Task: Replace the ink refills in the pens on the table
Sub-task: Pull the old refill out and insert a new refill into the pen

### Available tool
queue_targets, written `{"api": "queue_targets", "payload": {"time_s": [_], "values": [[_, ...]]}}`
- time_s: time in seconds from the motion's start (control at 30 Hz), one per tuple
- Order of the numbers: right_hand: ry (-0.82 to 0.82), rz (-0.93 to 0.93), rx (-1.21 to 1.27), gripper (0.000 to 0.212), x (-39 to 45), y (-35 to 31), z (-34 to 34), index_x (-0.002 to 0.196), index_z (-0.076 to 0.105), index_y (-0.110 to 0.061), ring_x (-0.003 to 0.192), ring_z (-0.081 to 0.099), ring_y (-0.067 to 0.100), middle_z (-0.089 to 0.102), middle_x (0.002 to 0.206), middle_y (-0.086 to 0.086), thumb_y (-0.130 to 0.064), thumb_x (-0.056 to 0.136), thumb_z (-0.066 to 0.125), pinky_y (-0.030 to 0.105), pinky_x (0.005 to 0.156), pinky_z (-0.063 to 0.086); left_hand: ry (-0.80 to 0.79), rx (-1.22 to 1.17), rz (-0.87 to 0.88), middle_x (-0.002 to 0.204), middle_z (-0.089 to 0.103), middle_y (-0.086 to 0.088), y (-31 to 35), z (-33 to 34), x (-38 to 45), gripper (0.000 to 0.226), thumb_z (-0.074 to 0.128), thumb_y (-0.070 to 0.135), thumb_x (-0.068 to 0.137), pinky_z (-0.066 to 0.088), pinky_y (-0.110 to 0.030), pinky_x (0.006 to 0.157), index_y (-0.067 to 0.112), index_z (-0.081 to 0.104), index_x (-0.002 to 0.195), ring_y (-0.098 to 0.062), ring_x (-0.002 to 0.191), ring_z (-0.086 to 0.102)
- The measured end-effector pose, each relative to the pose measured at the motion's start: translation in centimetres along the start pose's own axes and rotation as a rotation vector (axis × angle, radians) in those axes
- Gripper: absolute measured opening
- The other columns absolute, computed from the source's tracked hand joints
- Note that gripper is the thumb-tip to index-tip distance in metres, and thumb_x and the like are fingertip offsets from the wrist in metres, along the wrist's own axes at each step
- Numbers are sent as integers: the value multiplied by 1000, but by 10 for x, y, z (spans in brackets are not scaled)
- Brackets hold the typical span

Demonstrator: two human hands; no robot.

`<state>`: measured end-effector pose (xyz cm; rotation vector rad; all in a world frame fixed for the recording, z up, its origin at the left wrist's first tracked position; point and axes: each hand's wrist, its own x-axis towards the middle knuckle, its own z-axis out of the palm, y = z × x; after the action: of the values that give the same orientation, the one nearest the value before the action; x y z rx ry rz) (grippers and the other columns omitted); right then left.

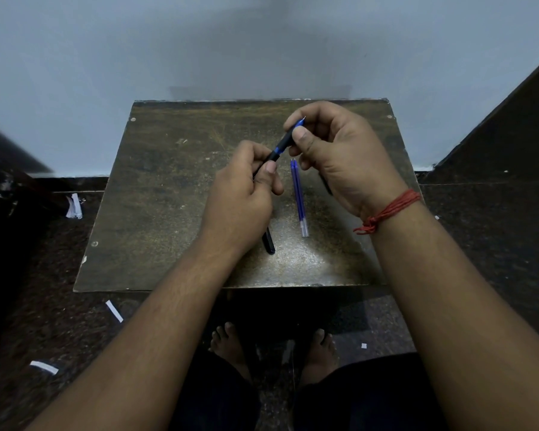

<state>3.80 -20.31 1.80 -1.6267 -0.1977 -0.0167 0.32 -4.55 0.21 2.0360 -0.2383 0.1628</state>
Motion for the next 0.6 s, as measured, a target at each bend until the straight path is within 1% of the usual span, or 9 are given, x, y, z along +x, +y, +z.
{"api": "queue_targets", "payload": {"time_s": [0.07, 0.13, 0.23, 0.3, 0.37, 0.43, 0.47, 0.53, 0.6], "values": [[2, 6, -6, 10, 0, -1, -1, 96, 66, -15, 75, 63, 14, 68, 84, 3, -7, 94, 59, 29, 60, 49, -4, 4, -1, 75, 68, 4, 0, 0, 0, 8, 46, 14, 102, 35, -13, 51, 17, 54, 104, 0, 52, 51], [16, 20, -12, 5, 0, -2, 1, 90, 63, -16, 69, 60, 13, 66, 77, 1, -12, 94, 64, 28, 57, 47, -3, 7, 2, 75, 68, 4, 0, 0, 0, 8, 47, 14, 102, 35, -13, 52, 16, 54, 104, 0, 54, 51], [70, 47, -15, 19, -1, -1, 5, 80, 57, -17, 60, 53, 12, 60, 69, 1, -24, 92, 70, 24, 53, 44, -11, 14, 10, 75, 68, 4, 2, 1, 0, 6, 48, 14, 101, 35, -9, 53, 15, 54, 103, 0, 57, 53], [94, 41, -22, 20, -1, -1, 5, 83, 56, -17, 62, 55, 13, 60, 71, -2, -29, 91, 71, 23, 53, 44, -19, 12, 9, 76, 68, 4, 3, 2, 0, 6, 48, 15, 102, 35, -10, 53, 18, 53, 103, 0, 57, 53], [88, 27, -13, 16, -2, -2, 1, 96, 57, -17, 73, 64, 16, 64, 83, -3, -26, 92, 70, 25, 56, 49, -19, 13, 11, 75, 68, 4, 3, 1, 0, 7, 48, 15, 102, 36, -10, 53, 20, 52, 103, 1, 57, 53], [33, -31, -30, 16, -2, -4, -6, 107, 57, -14, 86, 65, 16, 66, 96, 2, -13, 94, 66, 28, 62, 53, -21, 16, 15, 75, 68, 4, 4, 1, 0, 7, 48, 15, 102, 36, -9, 53, 21, 52, 102, 1, 57, 53], [-8, -68, -50, 16, -3, -6, -8, 107, 58, -13, 87, 64, 17, 66, 98, 6, -6, 94, 64, 29, 65, 53, -24, 17, 14, 75, 68, 4, 4, 0, 0, 7, 48, 14, 102, 36, -9, 53, 20, 52, 102, 2, 57, 53], [-56, -98, -124, 12, -3, -8, -9, 100, 62, -12, 80, 63, 16, 66, 91, 10, -3, 93, 62, 30, 65, 53, -34, 22, 9, 76, 68, 4, 3, -1, 0, 6, 49, 14, 101, 36, -8, 53, 17, 54, 102, 3, 57, 54], [-24, -64, -215, 5, -2, -8, -8, 92, 63, -14, 68, 62, 11, 65, 79, 7, -10, 93, 66, 28, 60, 51, -40, 32, 11, 76, 68, 4, 2, -1, 0, 6, 49, 13, 101, 36, -7, 55, 15, 55, 103, 3, 59, 55]]}}
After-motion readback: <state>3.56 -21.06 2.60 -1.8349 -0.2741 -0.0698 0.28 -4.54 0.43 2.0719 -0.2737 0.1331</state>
